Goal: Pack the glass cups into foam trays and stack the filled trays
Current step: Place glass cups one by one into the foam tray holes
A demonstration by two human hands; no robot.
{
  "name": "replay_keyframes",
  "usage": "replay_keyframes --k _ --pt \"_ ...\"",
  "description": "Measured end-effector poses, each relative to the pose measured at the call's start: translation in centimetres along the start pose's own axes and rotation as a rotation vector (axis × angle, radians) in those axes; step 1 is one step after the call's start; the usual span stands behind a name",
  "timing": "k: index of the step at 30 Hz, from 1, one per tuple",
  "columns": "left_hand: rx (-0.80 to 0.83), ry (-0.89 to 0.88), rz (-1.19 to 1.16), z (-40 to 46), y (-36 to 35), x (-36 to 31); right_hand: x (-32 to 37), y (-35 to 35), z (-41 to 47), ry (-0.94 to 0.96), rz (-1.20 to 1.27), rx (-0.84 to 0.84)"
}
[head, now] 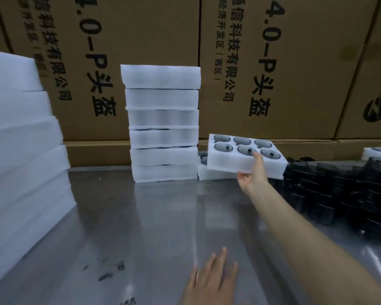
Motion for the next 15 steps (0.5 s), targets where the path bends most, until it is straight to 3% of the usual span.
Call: replay_keyframes --k 1,2,4,8,9,15 --pt "0.002 0.011 0.071 0.1 -0.6 0.6 -0.4 0.0 1.0 0.01 0.02 -0.004" --pt "0.117 0.048 -0.003 0.1 -1.9 0.8 -0.5 0.0 1.9 0.027 0.034 -0.01" --pt "0.18 0.078 -0.145 0.5 -3.4 0.5 -0.5 -0.3 3.5 0.064 0.046 -0.007" --pt "0.085 0.106 -0.033 0.9 -2.3 1.0 -0.2 -2.2 5.5 0.076 -0.048 0.056" --pt "0.123 0.109 0.036 0.9 -2.5 1.1 -0.1 -2.5 5.9 0.065 -0.099 0.057" --pt "0.078 0.094 -0.033 1.1 -2.2 0.0 0.4 -3.8 7.3 -0.086 -0.349 0.084"
Point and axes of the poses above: each hand's wrist, its own z-axis towards the middle knuckle, its own y-axis out of the back of the hand, x = y × z, the point moved 10 cm from there along z, towards the middle knuckle, and after that the axes turned 10 degrees about z, right-handed, at the moved point
